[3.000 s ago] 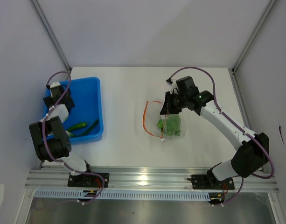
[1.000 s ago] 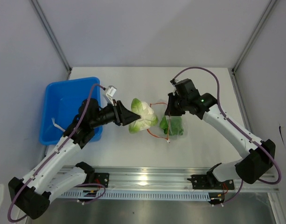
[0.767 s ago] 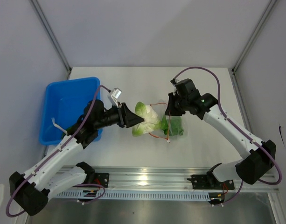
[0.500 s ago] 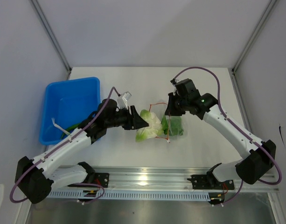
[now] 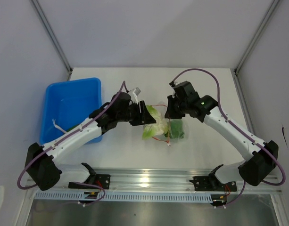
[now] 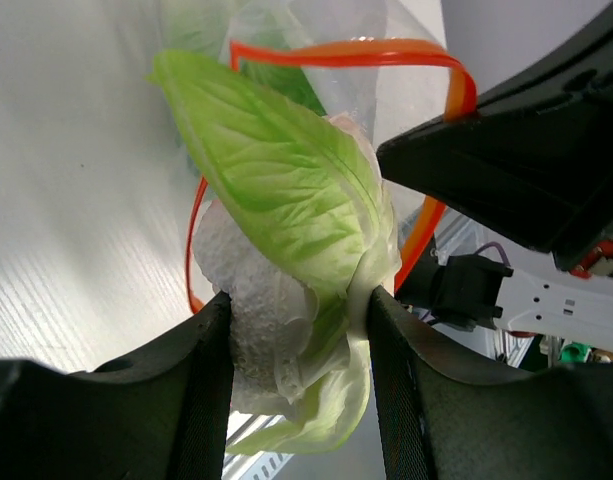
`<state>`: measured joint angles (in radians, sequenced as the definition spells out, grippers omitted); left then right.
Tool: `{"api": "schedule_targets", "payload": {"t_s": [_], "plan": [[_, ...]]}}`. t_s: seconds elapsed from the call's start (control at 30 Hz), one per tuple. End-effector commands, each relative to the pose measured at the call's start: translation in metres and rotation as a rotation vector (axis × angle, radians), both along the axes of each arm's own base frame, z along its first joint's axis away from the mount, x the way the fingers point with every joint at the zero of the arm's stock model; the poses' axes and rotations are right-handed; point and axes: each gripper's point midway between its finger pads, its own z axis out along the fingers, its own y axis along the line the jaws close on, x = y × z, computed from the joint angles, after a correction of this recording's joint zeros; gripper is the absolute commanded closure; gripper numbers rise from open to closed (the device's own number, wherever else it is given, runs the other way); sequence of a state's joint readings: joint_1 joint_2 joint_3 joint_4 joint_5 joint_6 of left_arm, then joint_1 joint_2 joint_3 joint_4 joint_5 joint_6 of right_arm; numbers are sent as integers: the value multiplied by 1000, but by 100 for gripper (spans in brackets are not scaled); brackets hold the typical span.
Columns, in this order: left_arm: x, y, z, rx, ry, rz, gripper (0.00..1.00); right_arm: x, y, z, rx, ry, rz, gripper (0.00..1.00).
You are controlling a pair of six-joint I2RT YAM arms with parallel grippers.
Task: Place the food in the zip-top bag and seal the zipper
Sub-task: Place the fake vegetable in the zipper food storage bag.
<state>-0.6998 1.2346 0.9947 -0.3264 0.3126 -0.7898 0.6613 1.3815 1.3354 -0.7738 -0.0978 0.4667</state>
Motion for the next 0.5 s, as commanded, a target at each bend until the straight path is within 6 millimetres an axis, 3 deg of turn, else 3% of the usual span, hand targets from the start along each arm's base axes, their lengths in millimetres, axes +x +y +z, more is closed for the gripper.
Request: {"api": "schedule_targets", "payload": {"t_s": [0.0, 0.27, 0.4, 0.47], "plan": [[6, -15, 19, 6, 2, 18, 100, 3, 15, 28, 72, -58, 6, 100], [11, -18, -4, 84, 64, 67, 99, 0, 28, 50, 88, -96, 23, 100], [12, -23, 2, 79, 66, 82, 98, -2, 36, 52, 92, -93, 36, 100], [12, -27, 7, 72, 59, 70, 92, -2, 38, 55, 97, -97, 38, 100]]}}
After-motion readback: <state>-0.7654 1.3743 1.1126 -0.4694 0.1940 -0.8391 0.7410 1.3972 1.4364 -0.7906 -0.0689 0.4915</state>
